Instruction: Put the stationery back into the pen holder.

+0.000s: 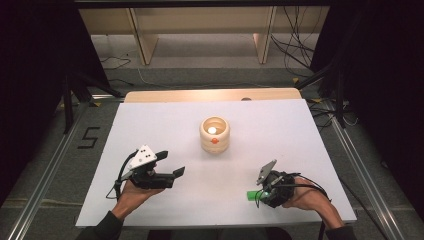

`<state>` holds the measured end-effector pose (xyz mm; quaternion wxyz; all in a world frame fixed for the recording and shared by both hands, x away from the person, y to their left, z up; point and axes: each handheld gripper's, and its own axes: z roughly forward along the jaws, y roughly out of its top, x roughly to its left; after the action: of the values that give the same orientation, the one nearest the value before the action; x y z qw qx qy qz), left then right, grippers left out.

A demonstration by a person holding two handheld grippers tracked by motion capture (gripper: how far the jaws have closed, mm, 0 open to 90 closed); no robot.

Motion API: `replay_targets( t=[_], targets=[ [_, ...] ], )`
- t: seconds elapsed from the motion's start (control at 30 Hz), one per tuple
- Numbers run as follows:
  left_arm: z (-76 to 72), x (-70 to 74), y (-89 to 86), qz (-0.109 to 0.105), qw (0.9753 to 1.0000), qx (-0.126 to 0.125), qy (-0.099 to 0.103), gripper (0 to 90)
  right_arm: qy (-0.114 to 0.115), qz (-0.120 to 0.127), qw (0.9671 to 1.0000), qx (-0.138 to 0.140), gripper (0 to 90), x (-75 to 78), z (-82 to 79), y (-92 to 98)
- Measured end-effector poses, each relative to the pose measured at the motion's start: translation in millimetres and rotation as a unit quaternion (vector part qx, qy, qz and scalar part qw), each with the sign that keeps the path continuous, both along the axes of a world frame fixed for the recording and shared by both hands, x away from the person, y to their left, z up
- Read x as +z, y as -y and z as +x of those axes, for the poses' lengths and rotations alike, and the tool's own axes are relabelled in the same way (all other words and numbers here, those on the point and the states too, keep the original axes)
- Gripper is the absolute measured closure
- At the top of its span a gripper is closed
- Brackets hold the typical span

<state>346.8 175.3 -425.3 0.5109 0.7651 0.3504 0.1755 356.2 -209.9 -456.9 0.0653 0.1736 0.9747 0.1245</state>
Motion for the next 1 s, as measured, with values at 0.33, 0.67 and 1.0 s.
replay_targets(
  t=[0.33,0.67,1.0],
  targets=[
    [0.1,-0.3,0.9,0.003,1.0,-0.002,0.0,16.5,-0.008,-0.023,0.9993,0.028,57.9,1.4,3.3,-5.5],
    [0.1,-0.1,1.0,0.003,1.0,-0.003,0.001,16.5,-0.006,-0.047,0.9969,0.062,65.7,2.6,0.6,-12.8],
    [0.1,0.4,0.3,0.003,1.0,-0.003,0.001,16.6,-0.003,-0.026,0.9978,0.06,66.9,8.4,-1.4,-8.2]
  ],
)
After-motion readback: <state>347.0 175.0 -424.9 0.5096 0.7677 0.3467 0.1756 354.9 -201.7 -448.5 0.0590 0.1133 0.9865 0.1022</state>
